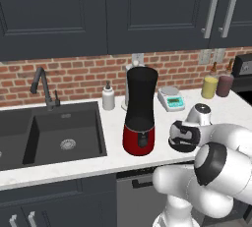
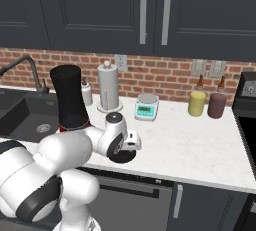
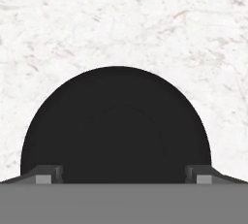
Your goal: Close the lid blender by securely placing the lid on top.
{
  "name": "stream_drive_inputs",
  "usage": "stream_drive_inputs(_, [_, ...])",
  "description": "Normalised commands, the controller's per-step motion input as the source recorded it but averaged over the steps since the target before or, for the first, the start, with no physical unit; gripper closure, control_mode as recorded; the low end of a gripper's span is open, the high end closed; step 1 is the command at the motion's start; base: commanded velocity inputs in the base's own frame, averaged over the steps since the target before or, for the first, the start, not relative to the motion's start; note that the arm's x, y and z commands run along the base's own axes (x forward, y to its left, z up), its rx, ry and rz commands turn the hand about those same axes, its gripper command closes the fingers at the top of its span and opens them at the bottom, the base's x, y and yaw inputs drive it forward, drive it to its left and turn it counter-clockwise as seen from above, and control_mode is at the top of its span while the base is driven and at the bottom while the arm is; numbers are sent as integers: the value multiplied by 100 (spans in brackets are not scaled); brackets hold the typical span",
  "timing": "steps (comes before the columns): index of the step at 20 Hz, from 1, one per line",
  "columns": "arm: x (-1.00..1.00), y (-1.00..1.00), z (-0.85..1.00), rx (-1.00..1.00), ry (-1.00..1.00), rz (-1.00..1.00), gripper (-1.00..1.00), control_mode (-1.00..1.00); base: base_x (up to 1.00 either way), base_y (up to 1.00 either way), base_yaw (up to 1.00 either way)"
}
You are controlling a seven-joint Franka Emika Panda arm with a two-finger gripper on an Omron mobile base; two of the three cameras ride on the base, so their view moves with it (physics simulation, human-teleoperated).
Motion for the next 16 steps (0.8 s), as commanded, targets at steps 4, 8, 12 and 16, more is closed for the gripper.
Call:
stream_drive_inputs(4, [9,-5,-13,0,0,0,-100,-100,0,0,0])
stream_drive_inputs(8, [8,-1,-19,0,0,0,-100,-100,0,0,0])
stream_drive_inputs(12, [8,0,-25,0,0,0,100,-100,0,0,0])
stream_drive_inputs(16, [6,0,-28,0,0,0,100,-100,0,0,0])
